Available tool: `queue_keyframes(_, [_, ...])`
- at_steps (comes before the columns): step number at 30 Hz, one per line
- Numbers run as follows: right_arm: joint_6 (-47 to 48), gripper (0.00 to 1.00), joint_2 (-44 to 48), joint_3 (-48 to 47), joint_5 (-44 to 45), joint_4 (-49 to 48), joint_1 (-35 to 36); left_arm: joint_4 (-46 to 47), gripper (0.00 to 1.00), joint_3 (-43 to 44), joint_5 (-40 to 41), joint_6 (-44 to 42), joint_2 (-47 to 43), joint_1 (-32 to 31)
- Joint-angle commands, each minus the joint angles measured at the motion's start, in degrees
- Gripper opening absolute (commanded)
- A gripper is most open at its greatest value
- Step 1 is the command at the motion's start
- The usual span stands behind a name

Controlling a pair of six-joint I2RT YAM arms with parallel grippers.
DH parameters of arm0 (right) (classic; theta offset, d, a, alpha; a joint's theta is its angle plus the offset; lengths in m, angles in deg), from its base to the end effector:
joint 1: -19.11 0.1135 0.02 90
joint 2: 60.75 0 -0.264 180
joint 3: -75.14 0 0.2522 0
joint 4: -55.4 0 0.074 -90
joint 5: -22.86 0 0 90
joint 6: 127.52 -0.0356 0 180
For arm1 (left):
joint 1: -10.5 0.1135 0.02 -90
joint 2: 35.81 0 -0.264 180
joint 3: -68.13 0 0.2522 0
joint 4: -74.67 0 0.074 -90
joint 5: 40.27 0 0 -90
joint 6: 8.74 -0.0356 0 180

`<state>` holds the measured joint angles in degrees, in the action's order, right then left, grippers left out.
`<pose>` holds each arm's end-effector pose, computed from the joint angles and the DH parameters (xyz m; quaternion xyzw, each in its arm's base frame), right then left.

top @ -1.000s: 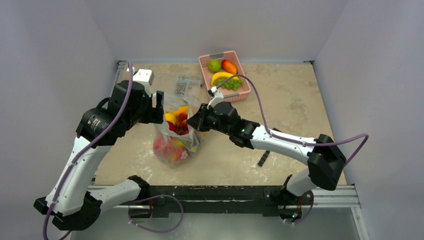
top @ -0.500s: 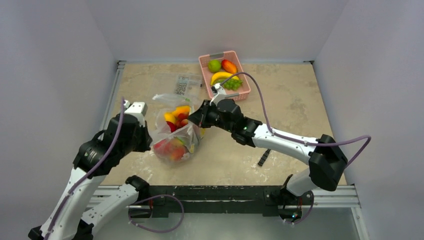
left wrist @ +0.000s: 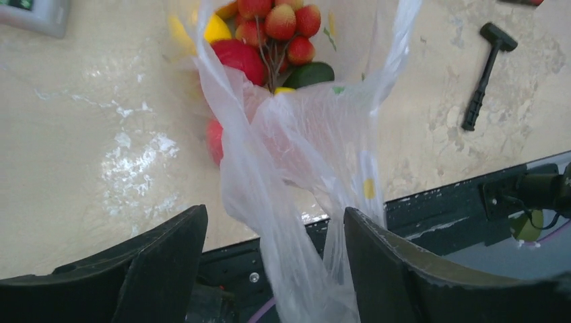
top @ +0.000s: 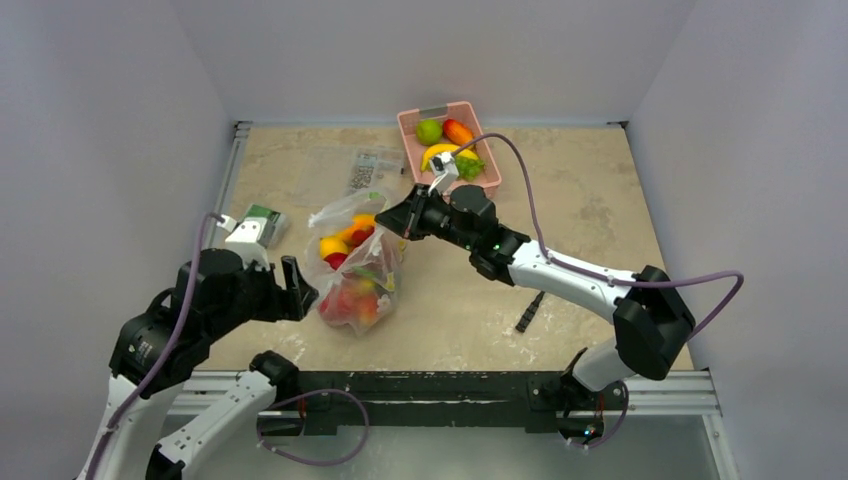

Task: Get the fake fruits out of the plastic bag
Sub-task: Adjust the plastic bag at the center of the board.

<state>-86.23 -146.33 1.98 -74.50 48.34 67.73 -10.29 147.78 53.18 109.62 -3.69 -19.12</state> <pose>0.2311 0.2692 0.3123 -0.0426 0.7379 0.5358 0.4081 0.0477 -0.0247 0.3733 -0.0035 0.8963 -0.1909 0.4003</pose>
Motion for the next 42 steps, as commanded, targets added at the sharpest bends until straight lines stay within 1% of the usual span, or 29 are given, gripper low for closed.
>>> queue_keyframes(1, [3.9, 0.00, 0.1, 0.6, -5.0, -4.7, -0.1, -2.6, 0.80, 13.8, 5.5, -7.9, 7.0, 0.3])
queue_keyframes(4, [5.1, 0.00, 0.8, 0.5, -5.7, -3.8, -0.1, -3.1, 0.83, 23.6, 9.7, -12.4, 12.6, 0.3])
queue_keyframes(6, [5.6, 0.00, 1.0, 0.2, -6.1, -3.3, -0.1, -1.5, 0.84, 26.9, 9.8, -16.0, 16.4, 0.3])
queue_keyframes(8, [6.2, 0.00, 0.9, -0.5, -6.6, -2.3, -0.1, 0.9, 0.84, 28.1, 9.1, -19.3, 18.5, 0.3])
queue_keyframes(10, [6.6, 0.00, 1.0, -1.1, -6.8, -1.7, -0.1, 3.2, 0.83, 28.2, 6.3, -22.5, 20.6, 0.3])
queue_keyframes(13, [7.5, 0.00, 0.8, -2.2, -7.3, -0.2, -0.1, 5.5, 0.83, 25.9, 1.3, -25.6, 22.8, 0.3])
queue_keyframes(19, [9.1, 0.00, 0.7, -3.7, -7.9, 1.2, 0.0, 8.5, 0.81, 19.1, 5.2, -26.7, 26.2, 0.3])
queue_keyframes(20, [9.4, 0.00, 0.7, -3.8, -8.0, 1.4, -0.1, 8.5, 0.79, 18.5, 5.5, -26.6, 27.1, 0.3])
queue_keyframes(21, [9.6, 0.00, 0.6, -4.1, -8.0, 1.7, -0.1, 8.2, 0.74, 18.1, 5.7, -26.8, 28.2, 0.3])
queue_keyframes(23, [10.1, 0.00, 0.1, -4.9, -8.1, 2.7, -0.1, 7.6, 0.52, 18.0, 7.4, -27.5, 30.9, 0.3])
queue_keyframes(25, [11.0, 0.00, -0.6, -6.4, -8.5, 4.2, 0.0, 6.9, 0.20, 19.0, 13.5, -27.5, 33.6, 0.4])
queue_keyframes(26, [11.3, 0.00, -0.9, -6.7, -8.6, 4.7, 0.0, 6.4, 0.08, 19.8, 17.0, -27.5, 34.8, 0.4])
queue_keyframes(27, [11.8, 0.00, -1.2, -7.4, -8.6, 5.3, 0.0, 6.0, 0.04, 21.1, 21.0, -27.4, 35.8, 0.4])
queue_keyframes(28, [12.4, 0.00, -1.4, -8.0, -8.6, 6.1, 0.0, 5.9, 0.01, 22.5, 23.5, -27.7, 36.5, 0.4])
queue_keyframes(30, [14.1, 0.00, -1.8, -9.2, -8.2, 8.0, 0.0, 6.1, 0.00, 25.5, 27.1, -28.1, 36.8, 0.5])
queue_keyframes(32, [16.0, 0.00, -2.0, -10.1, -7.6, 10.1, 0.0, 6.5, 0.00, 28.8, 27.8, -28.9, 36.5, 0.7])
queue_keyframes(35, [20.1, 0.00, -2.4, -11.2, -6.3, 14.1, 0.0, 5.2, 0.00, 34.4, 27.3, -31.0, 36.4, 0.6])
queue_keyframes(38, [24.2, 0.00, -2.7, -12.9, -2.8, 18.8, 0.0, 2.0, 0.00, 40.4, 26.7, -31.4, 36.9, 0.6])
queue_keyframes(42, [30.3, 0.00, -4.0, -16.5, 3.4, 23.9, 0.0, 0.5, 0.00, 41.9, 22.3, -30.9, 36.0, 0.7])
